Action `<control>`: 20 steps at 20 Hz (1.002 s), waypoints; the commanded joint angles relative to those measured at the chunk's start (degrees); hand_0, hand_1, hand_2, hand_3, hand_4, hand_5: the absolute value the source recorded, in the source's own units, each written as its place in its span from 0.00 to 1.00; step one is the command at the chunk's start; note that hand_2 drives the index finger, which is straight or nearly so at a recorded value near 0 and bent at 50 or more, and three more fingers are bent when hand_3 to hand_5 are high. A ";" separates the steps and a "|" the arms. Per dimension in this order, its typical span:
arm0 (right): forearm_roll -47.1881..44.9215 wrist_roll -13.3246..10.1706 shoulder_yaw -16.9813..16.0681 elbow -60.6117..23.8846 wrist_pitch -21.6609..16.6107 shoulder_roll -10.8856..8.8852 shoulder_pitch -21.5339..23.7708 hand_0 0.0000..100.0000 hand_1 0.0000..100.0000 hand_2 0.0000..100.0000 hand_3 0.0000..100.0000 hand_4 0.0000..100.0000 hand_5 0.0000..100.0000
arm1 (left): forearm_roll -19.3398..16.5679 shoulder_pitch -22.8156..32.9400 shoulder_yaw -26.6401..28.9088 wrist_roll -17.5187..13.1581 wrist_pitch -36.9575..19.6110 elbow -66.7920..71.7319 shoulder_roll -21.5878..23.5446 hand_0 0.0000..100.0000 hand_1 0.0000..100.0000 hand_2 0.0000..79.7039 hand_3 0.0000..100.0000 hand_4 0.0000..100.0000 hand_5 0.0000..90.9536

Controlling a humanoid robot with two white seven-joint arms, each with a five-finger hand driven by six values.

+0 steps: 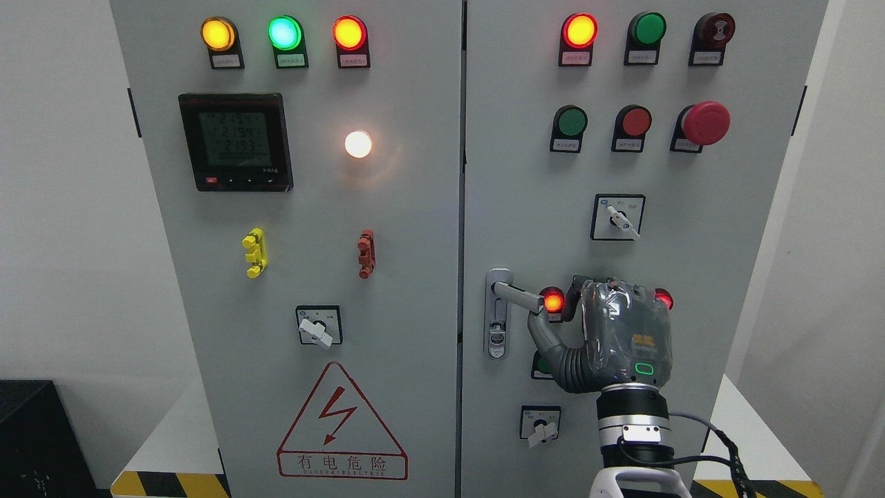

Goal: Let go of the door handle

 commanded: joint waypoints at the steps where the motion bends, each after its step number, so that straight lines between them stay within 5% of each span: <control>1: -0.75 -0.05 0.06 -0.38 -0.12 0.08 0.25 0.45 0.38 0.72 1.00 0.76 0.72 | 0.00 0.00 0.00 -0.05 0.06 0.00 0.00 0.00 0.00 0.05 0.11 0.00 0.00; 20: -0.93 -1.01 0.67 -0.55 -1.08 0.08 2.01 0.46 0.38 0.72 0.99 0.76 0.72 | 0.00 0.00 0.00 -0.05 0.06 0.00 0.00 0.00 0.00 0.06 0.11 0.01 0.00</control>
